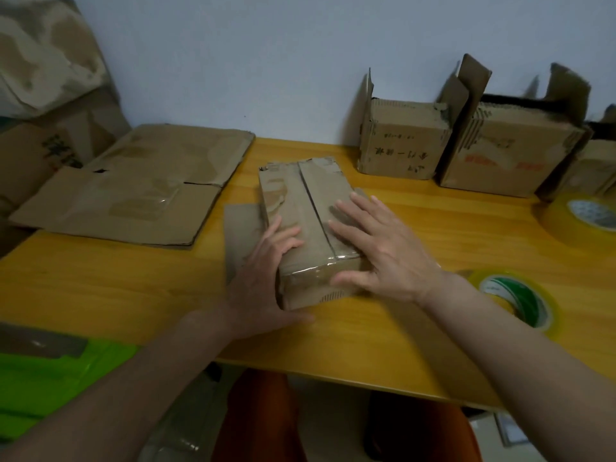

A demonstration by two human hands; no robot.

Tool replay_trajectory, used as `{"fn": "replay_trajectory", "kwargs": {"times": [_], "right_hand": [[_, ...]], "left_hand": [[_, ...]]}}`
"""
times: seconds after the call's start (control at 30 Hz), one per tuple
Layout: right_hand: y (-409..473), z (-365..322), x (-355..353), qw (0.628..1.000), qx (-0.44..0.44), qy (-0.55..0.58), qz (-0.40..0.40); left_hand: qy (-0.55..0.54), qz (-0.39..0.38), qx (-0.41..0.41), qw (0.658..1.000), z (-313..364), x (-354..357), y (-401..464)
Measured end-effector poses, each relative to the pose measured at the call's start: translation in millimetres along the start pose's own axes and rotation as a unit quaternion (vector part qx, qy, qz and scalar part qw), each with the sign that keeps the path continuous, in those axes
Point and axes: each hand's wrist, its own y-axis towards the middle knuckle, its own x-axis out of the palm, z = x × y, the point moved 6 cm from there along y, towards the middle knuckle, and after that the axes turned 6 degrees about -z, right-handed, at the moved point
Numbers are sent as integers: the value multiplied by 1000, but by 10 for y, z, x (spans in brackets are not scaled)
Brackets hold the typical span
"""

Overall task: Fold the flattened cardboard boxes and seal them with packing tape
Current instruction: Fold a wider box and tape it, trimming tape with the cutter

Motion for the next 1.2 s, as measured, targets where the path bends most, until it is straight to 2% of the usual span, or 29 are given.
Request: {"fn": "replay_trajectory", "kwargs": {"times": [0.13,0.27,0.37,0.5,0.8,1.03,1.13,1.2], "right_hand": [[209,-277,57,997,36,4,-65],[205,-247,136,993,-6,-25,-115],[216,-282,116,990,-22,-43,-129],[262,-416,46,989,32,32,-140],[215,-444,104,987,9,-30,-156],[145,-402,140,984,42,-45,-167],[163,-407,83,981,78,38,-175],[179,-428,49,980,116,66,-151]], "left_hand": [[12,-8,15,1000,7,16,-58],[51,-21,20,998,-26,-31,-109],[60,-20,7,998,-32,2,-140],[54,-22,-3,998,-21,28,-153],[17,-75,15,997,-56,-212,-136],[-9,-25,21,999,-97,-157,-107],[-3,37,7,999,-55,-79,-106],[-13,72,-3,997,-46,-32,-106]]}}
